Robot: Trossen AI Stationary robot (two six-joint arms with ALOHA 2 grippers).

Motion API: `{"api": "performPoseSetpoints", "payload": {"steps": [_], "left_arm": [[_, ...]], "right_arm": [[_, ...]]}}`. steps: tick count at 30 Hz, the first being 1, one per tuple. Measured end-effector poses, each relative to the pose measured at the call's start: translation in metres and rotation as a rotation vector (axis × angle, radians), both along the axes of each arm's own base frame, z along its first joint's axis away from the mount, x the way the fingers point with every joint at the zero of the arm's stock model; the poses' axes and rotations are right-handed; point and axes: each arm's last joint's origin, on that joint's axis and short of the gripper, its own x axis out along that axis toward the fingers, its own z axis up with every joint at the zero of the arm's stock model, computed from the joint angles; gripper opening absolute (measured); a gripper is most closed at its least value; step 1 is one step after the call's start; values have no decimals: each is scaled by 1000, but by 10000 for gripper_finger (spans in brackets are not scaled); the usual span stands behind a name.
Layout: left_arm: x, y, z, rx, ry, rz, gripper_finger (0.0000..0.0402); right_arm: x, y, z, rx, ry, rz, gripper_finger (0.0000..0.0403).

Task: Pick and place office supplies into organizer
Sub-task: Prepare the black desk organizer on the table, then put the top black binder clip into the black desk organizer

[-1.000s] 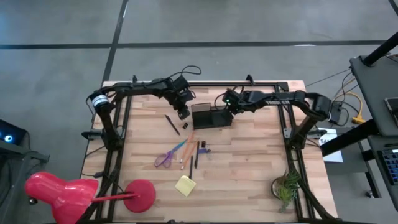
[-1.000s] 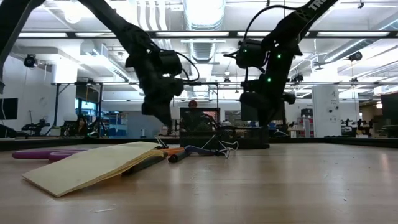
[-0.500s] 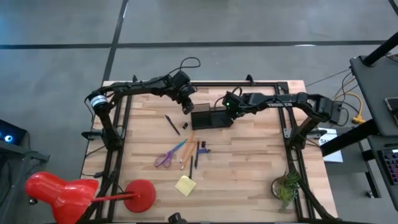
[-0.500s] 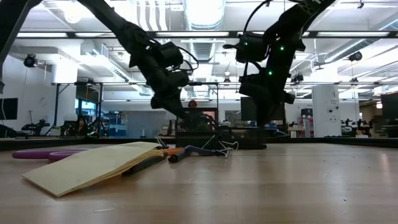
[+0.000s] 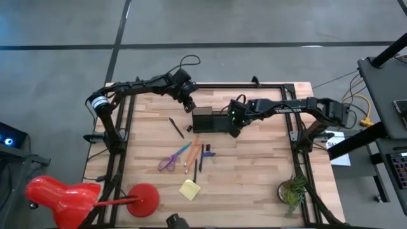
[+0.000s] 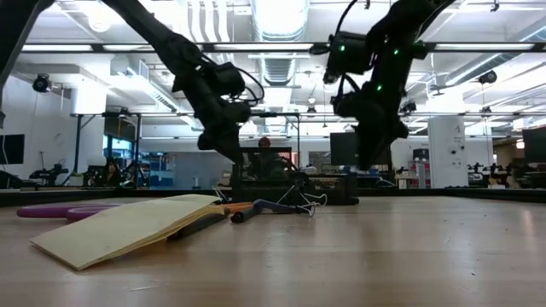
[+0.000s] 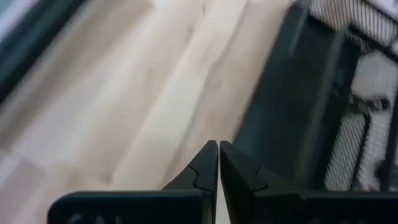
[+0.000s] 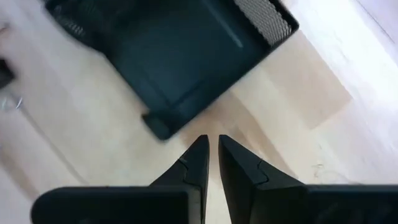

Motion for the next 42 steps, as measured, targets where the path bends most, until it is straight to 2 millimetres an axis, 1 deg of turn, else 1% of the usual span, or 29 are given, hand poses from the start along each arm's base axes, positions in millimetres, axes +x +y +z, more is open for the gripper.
{"api": "performPoseSetpoints", "payload": {"steps": [4, 8, 10, 13, 17, 21, 25, 28, 33, 37, 42], "left_arm": [[-10, -8, 6, -43, 59, -3, 1], [-16, -20, 18, -53, 82, -23, 1], [-16, -28, 23, -35, 90, -32, 1], [-16, -39, 22, 24, 199, -1, 10], [-13, -53, 19, 15, 271, 23, 46], [-10, -61, 17, -22, 275, 42, 93], [-8, -65, 16, -156, 224, 47, 123], [-9, -65, 8, -219, 196, 68, 128], [-14, -69, -14, -290, 171, 88, 129], [-18, -70, -32, -316, 130, 158, 129], [-16, -68, -38, -311, 72, 190, 129]], "right_arm": [[-4, 9, 12, -25, -19, 56, 28], [-6, 12, 29, -77, -91, 135, 28], [-8, 13, 34, -98, -108, 162, 28], [-10, 12, 41, -132, -134, 160, 29], [-10, 11, 43, -142, -151, 143, 47], [-9, 11, 40, -128, -142, 141, 85], [-8, 11, 36, -118, -119, 142, 124], [-8, 11, 34, -115, -108, 144, 145], [-8, 11, 34, -118, -105, 149, 165], [-8, 11, 34, -121, -102, 153, 169], [-8, 11, 34, -123, -101, 159, 163]]}}
